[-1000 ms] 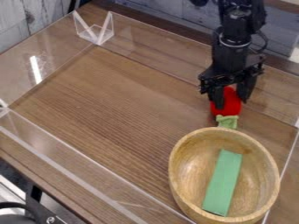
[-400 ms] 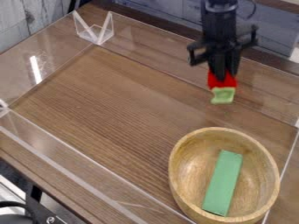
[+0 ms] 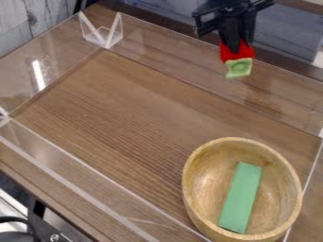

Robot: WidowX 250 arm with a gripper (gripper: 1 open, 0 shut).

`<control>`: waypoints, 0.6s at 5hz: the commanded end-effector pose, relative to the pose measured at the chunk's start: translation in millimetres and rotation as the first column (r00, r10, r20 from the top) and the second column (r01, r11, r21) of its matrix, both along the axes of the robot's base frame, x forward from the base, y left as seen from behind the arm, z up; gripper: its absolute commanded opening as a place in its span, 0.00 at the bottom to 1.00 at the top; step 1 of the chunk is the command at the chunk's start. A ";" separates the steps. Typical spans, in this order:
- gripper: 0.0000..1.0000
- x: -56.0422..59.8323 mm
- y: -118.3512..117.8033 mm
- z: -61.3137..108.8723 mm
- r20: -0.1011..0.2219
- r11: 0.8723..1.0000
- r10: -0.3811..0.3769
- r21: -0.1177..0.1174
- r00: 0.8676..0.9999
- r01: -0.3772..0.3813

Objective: Move the red object to the left side of the table

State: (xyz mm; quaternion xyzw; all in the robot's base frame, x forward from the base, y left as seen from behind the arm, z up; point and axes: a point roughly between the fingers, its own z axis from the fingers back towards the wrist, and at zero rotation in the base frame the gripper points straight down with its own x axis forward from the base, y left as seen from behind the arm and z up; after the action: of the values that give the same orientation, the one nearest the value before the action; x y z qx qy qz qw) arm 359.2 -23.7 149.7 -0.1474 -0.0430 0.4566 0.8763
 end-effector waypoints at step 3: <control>0.00 -40.4 -6.1 12.7 0.069 0.986 -0.155 0.065 0.985 0.151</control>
State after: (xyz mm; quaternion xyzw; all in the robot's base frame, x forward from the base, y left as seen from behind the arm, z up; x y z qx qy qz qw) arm 317.8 -29.2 144.7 -0.1318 -0.0502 0.3885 0.9106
